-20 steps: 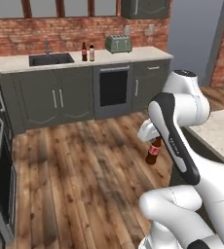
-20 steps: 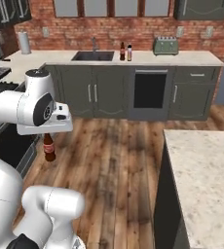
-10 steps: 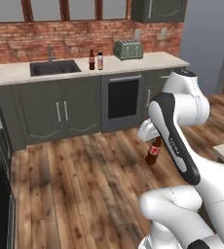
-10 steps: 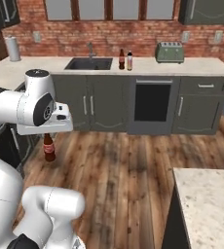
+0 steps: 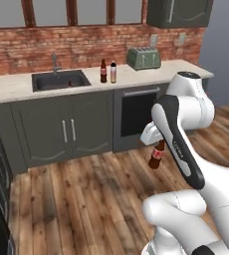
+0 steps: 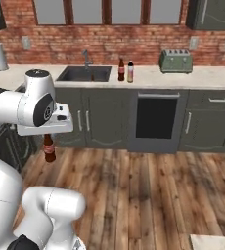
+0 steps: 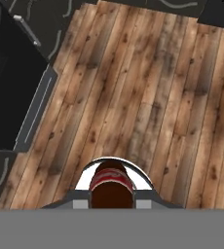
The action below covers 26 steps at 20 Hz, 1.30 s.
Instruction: Place the large bottle from the dining counter next to the other large bottle outside the sink, and place the small bottle from the dining counter next to the other small bottle inside the sink.
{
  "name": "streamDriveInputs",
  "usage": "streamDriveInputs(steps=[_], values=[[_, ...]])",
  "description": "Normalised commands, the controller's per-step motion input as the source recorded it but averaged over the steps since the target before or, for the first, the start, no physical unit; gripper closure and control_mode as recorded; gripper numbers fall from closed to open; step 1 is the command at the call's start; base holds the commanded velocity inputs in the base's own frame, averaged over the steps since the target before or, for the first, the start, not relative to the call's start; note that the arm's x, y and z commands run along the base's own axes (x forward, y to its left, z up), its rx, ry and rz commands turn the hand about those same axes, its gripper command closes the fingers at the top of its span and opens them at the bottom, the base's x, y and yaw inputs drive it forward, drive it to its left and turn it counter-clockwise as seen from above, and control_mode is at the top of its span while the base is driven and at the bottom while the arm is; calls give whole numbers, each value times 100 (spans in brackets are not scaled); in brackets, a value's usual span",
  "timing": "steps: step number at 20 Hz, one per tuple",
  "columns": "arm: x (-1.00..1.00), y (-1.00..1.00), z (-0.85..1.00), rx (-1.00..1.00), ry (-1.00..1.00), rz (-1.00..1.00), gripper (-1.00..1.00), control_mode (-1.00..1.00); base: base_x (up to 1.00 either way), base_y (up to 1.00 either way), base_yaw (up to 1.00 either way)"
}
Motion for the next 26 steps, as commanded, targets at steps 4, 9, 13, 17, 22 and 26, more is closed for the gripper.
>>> streamDriveInputs(steps=[4,9,13,17,22,26], values=[[0,0,0,0,0,0,100,100,100,36,0],[0,0,0,0,0,0,100,100,100,41,0],[0,0,0,0,0,0,100,100,100,46,0],[0,0,0,0,0,0,100,100,100,46,0],[0,0,0,0,0,0,100,100,100,48,0],[0,0,0,0,0,0,100,100,100,49,0]])
